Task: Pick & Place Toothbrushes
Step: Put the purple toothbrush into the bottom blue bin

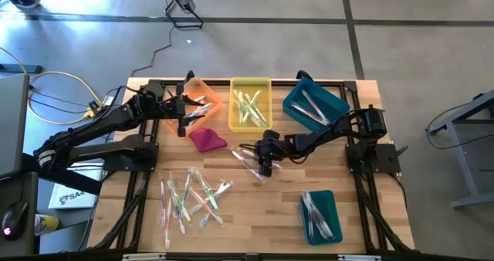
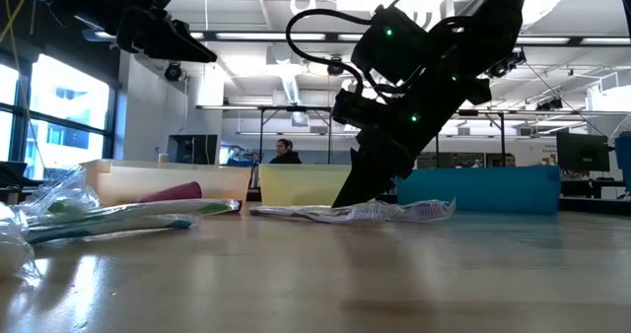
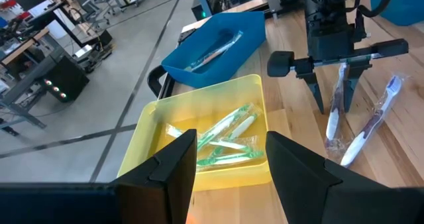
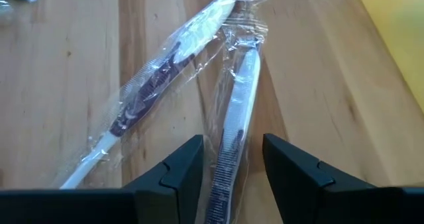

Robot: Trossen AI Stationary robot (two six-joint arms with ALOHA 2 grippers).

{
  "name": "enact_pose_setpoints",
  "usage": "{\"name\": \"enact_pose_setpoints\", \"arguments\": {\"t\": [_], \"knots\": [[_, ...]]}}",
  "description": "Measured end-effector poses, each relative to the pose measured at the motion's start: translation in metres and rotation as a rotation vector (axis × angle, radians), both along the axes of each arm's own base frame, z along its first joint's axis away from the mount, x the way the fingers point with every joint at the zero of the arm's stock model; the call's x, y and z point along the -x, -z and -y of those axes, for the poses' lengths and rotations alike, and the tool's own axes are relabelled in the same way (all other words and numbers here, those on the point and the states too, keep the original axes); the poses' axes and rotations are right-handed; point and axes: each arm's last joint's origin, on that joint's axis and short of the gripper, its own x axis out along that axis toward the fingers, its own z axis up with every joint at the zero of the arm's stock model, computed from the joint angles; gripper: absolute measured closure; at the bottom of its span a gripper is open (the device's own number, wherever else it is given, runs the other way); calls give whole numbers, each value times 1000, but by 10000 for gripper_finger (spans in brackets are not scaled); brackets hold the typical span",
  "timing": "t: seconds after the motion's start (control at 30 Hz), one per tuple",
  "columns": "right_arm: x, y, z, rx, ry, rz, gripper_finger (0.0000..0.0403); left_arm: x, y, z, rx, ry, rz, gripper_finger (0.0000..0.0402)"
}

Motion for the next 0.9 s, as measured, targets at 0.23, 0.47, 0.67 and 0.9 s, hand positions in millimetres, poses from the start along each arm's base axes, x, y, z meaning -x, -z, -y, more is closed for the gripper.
{"name": "enact_pose_setpoints", "arguments": {"t": [0.23, 0.47, 0.67, 0.9], "knots": [[0, 0, -1, -26, -24, -2, 308, 0, 0, 0, 0, 0, 0, 226], [0, 0, -1, -28, -25, -7, 373, 0, 0, 0, 0, 0, 0, 226], [0, 0, -1, -37, -35, -6, 383, 0, 0, 0, 0, 0, 0, 226], [0, -2, -2, -50, -50, 0, 389, 0, 0, 0, 0, 0, 0, 226]]}}
